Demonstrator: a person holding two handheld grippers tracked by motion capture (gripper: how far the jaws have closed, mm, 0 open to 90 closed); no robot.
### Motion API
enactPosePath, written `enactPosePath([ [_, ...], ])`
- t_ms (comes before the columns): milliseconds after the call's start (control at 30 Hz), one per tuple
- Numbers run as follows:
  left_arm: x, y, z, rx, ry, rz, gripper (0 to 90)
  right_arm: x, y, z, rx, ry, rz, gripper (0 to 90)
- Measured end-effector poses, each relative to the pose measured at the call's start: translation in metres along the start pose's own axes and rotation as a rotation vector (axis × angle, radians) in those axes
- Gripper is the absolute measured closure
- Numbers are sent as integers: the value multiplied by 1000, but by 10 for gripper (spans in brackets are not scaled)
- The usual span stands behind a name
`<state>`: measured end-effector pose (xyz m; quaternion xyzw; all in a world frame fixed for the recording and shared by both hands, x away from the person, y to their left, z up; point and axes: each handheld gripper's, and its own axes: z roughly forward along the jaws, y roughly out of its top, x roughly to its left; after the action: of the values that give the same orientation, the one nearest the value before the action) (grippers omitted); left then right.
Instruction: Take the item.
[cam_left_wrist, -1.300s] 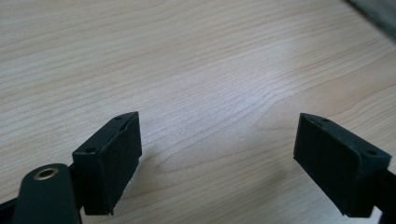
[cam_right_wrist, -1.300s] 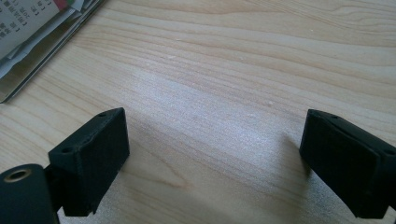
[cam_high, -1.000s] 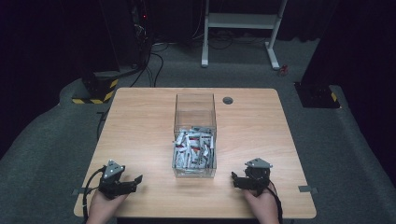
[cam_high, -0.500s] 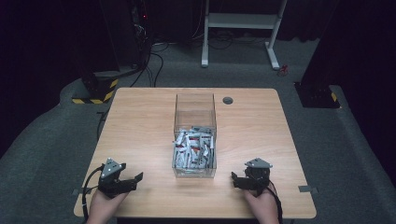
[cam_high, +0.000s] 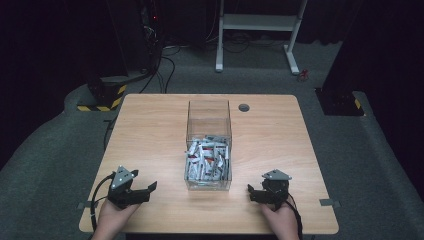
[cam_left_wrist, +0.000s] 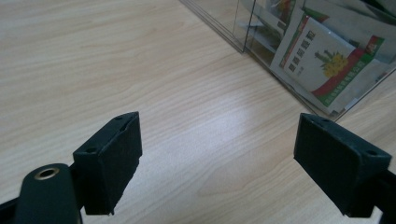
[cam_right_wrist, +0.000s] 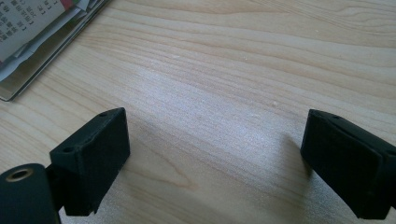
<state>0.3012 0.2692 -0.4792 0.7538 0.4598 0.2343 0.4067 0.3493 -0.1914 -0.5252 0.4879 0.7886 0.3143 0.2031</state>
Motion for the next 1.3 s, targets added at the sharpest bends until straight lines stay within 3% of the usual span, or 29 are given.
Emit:
enactPosePath([
  [500,-17,23,9,-27,-31,28,153,0,0,0,0,2,-1,79],
  [1300,-39,36,9,-54,-74,51,154,0,0,0,0,7,-6,79],
])
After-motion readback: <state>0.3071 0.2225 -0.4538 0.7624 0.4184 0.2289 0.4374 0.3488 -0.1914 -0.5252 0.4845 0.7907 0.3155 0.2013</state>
